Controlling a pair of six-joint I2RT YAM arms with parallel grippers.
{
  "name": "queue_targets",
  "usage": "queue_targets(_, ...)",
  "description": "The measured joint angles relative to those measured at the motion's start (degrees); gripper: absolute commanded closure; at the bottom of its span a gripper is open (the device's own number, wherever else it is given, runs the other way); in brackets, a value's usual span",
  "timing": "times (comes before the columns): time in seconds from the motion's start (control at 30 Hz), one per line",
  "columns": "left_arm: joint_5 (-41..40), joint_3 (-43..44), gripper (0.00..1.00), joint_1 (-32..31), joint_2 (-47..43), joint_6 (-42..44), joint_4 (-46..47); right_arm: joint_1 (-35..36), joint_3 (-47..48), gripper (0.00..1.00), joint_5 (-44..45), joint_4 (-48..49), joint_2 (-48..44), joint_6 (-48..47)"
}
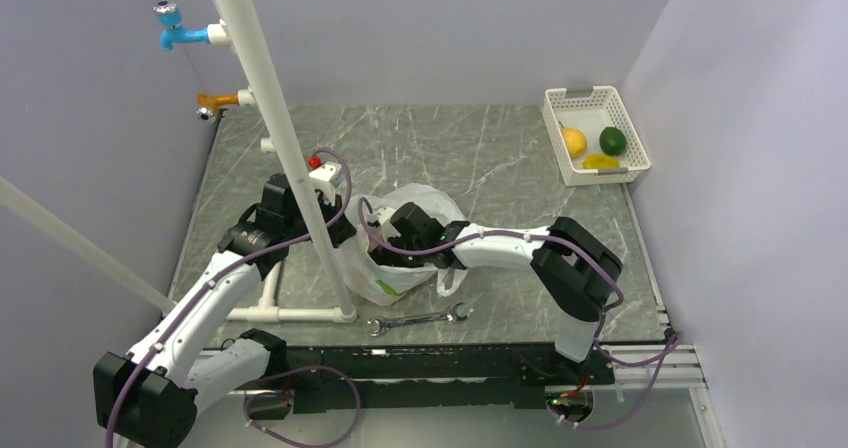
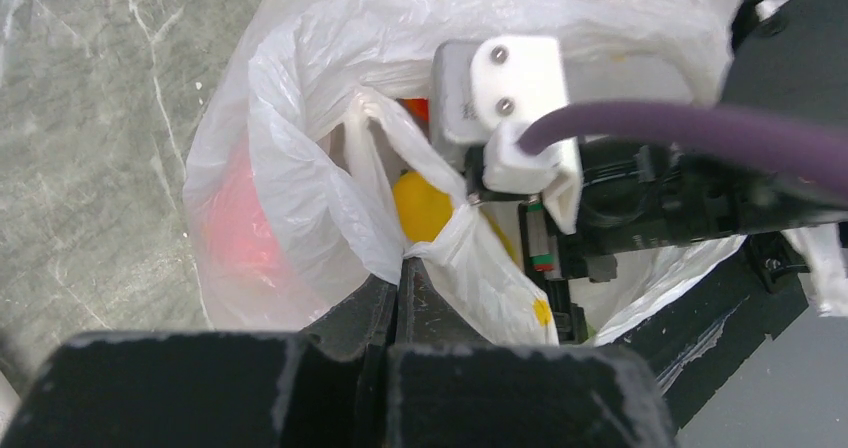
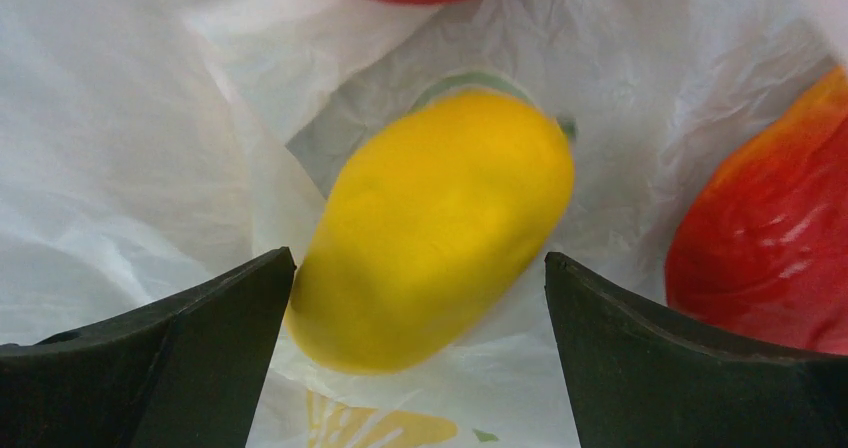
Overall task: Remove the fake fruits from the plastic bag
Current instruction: Take out the fake fruit from the plastic bag.
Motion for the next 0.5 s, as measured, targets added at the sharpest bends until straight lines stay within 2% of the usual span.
queue_targets(0.23, -1.5, 0.0, 1.0, 0.1, 0.0, 0.0, -0.6, 3.4, 1.2, 0.02, 7.4, 4.1, 4.7, 0.2)
queue_targets(0.43, -2.0, 0.0, 1.0, 0.3, 0.1, 0.0, -1.4, 6.3, -0.8, 0.24, 16.2, 9.5, 5.3, 1.4)
queue_targets(0.5, -2.1, 0.0, 1.0, 0.3, 0.1, 0.0, -1.4, 6.6, -2.0, 0.38, 18.5, 11.5, 5.1, 1.7)
